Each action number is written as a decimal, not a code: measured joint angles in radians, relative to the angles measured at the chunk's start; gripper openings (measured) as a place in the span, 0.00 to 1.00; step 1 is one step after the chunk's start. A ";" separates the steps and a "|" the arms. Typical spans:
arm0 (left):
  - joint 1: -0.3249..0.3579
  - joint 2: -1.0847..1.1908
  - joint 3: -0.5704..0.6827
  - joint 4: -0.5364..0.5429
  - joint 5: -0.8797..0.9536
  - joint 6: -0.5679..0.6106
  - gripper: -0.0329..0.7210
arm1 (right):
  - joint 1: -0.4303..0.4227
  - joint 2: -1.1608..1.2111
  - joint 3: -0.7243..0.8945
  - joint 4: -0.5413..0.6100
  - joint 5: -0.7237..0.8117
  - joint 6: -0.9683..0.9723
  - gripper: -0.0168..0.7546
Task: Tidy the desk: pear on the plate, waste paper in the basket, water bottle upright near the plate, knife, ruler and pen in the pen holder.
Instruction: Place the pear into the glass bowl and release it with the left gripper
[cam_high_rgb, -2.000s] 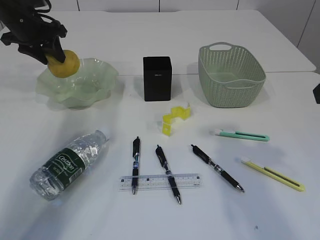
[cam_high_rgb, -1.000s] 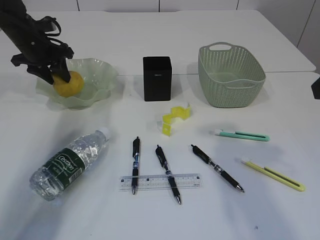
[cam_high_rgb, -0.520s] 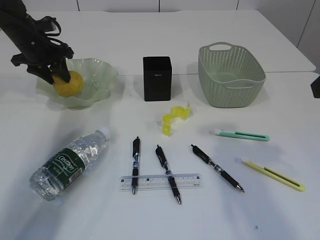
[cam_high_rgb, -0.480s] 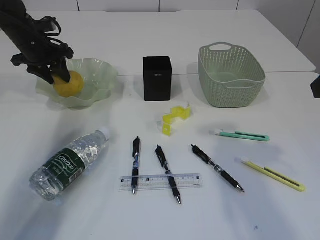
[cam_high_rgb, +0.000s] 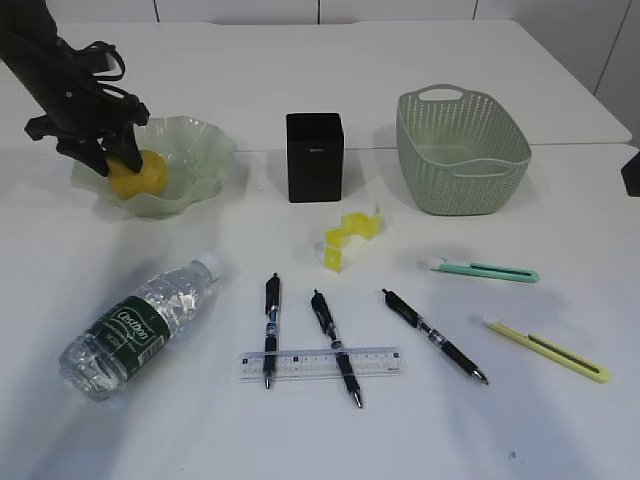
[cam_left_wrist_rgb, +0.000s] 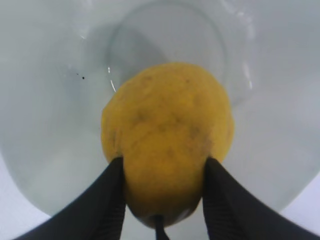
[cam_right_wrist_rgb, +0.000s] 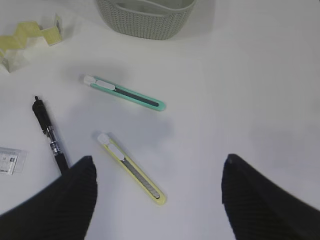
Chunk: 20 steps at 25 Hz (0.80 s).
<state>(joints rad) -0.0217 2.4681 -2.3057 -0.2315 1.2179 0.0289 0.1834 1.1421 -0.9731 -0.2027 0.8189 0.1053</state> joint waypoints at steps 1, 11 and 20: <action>0.000 0.000 0.000 0.000 0.000 0.000 0.46 | 0.000 0.000 0.000 0.000 0.000 0.000 0.77; 0.000 0.000 0.000 0.000 0.000 -0.002 0.46 | 0.000 0.000 0.000 0.000 0.000 0.000 0.77; 0.000 0.000 0.000 0.000 0.000 -0.002 0.46 | 0.000 0.000 0.000 0.000 0.000 0.000 0.77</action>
<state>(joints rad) -0.0217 2.4681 -2.3057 -0.2315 1.2179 0.0271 0.1834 1.1421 -0.9731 -0.2027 0.8189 0.1053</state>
